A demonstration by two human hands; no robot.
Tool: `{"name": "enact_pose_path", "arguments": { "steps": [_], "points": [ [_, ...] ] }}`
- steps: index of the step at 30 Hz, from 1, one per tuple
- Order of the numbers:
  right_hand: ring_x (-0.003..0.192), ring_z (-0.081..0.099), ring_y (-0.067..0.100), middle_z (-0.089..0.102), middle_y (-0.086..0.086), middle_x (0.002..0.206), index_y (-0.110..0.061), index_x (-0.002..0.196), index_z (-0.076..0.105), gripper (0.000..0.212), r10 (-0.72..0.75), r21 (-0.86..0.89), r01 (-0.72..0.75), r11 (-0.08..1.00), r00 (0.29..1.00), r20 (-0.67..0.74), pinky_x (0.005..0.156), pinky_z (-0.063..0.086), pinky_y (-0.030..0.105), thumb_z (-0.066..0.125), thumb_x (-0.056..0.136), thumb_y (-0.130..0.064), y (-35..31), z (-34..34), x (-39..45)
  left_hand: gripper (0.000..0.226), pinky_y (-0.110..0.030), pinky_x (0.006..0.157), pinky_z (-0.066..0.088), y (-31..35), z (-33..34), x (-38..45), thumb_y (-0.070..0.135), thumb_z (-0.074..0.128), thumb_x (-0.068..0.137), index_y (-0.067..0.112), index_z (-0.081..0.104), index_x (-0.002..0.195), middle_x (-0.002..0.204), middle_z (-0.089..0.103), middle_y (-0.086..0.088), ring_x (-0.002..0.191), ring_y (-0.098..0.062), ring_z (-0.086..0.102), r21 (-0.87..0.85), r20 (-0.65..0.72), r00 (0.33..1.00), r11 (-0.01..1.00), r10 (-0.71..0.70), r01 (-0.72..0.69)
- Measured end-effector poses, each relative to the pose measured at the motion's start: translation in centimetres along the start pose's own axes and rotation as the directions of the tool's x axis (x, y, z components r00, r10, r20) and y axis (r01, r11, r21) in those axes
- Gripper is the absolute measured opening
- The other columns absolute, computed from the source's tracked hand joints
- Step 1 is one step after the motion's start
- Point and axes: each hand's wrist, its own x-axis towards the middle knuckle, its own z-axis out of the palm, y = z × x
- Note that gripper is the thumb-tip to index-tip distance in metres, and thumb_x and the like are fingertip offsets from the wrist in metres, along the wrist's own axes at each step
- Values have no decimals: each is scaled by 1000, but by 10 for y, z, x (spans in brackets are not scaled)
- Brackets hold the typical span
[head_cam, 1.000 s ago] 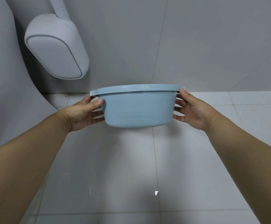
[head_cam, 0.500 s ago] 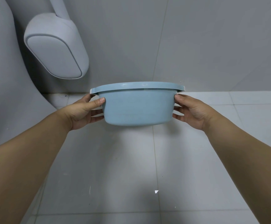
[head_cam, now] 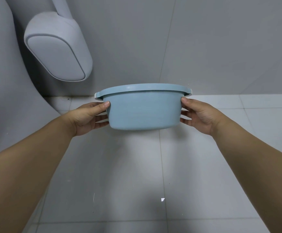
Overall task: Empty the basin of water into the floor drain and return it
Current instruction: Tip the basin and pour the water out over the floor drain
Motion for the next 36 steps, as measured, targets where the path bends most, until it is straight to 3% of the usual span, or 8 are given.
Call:
{"name": "enact_pose_path", "arguments": {
  "steps": [3,8,12,14,27,36],
  "points": [
    [106,64,19,71,-8,111,-22,107,65,53,-1,12,1,1000,1000,1,102,49,40,85,62,-42,0,1,0,99,-33,88,51,1,0,0,59,96,28,23,67,115,112,74,7,98,-12,72,-2,-7,1000,1000,4,-4],
    [107,64,18,71,-7,110,-22,109,64,60,-9,8,10,1000,1000,-8,104,47,42,83,57,-45,-1,4,1,100,-32,86,52,3,1,1,60,95,28,22,67,116,112,74,7,98,-12,72,-7,-20,1000,1000,20,-20],
    [106,63,19,70,-7,109,-20,110,63,30,-10,15,11,1000,999,-31,103,47,41,71,85,-36,0,3,3,102,-32,86,52,4,1,2,61,95,28,21,66,117,111,74,6,99,-13,72,-5,-35,999,1000,22,-22],
    [106,63,19,70,-6,108,-21,107,64,23,-4,14,5,1000,999,-37,102,48,40,67,89,-34,0,3,3,102,-33,88,52,3,2,2,61,95,27,21,66,117,110,75,6,99,-14,71,-6,-41,999,1000,19,-20],
    [108,64,19,69,-7,112,-21,118,63,34,9,17,-8,1000,999,-49,105,47,42,68,88,-38,0,4,5,118,-33,85,54,6,5,2,63,94,27,18,60,131,124,70,2,111,-18,67,2,-94,996,1000,12,-12],
    [107,63,18,68,-7,113,-22,117,63,34,10,9,-10,1000,998,-57,108,44,43,68,89,-40,-2,5,5,106,-31,83,54,7,5,1,64,93,26,23,65,119,113,74,8,101,-12,71,17,-60,998,999,30,-29]
  ]
}}
